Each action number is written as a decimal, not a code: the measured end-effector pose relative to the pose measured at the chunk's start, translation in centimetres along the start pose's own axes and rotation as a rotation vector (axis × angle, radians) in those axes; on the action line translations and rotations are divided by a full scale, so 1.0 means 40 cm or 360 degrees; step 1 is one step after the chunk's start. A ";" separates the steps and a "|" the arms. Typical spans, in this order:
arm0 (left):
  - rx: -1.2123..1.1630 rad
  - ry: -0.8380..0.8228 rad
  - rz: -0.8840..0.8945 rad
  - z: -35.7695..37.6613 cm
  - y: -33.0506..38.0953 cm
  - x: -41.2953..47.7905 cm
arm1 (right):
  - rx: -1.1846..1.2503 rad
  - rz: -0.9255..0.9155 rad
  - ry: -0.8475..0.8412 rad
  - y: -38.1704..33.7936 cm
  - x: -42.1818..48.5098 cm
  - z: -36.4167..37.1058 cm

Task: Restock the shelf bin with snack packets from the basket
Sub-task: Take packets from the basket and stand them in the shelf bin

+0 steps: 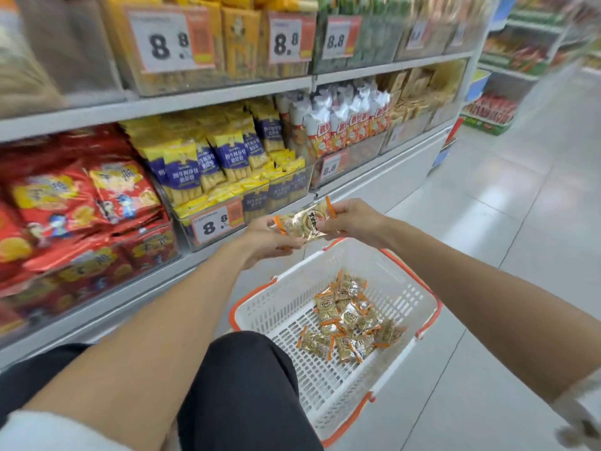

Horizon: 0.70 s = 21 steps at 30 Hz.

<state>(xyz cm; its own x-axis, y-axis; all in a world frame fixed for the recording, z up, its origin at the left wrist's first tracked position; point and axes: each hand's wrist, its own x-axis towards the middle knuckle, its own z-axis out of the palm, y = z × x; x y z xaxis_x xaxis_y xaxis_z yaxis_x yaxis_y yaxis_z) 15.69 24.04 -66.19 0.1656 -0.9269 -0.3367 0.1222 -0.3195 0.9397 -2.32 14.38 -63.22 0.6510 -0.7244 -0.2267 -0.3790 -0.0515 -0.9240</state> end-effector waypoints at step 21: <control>0.0973 0.0555 0.0891 -0.471 0.722 -0.401 | -0.1207 -0.1104 0.0254 -0.920 0.039 0.222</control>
<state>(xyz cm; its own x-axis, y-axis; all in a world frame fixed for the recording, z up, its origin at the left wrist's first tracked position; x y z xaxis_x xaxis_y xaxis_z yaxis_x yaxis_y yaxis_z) 34.99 33.39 -34.78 0.3444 -0.8978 0.2744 -0.5911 0.0196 0.8063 18.48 21.24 -32.32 0.8102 -0.4504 0.3750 -0.3045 -0.8702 -0.3872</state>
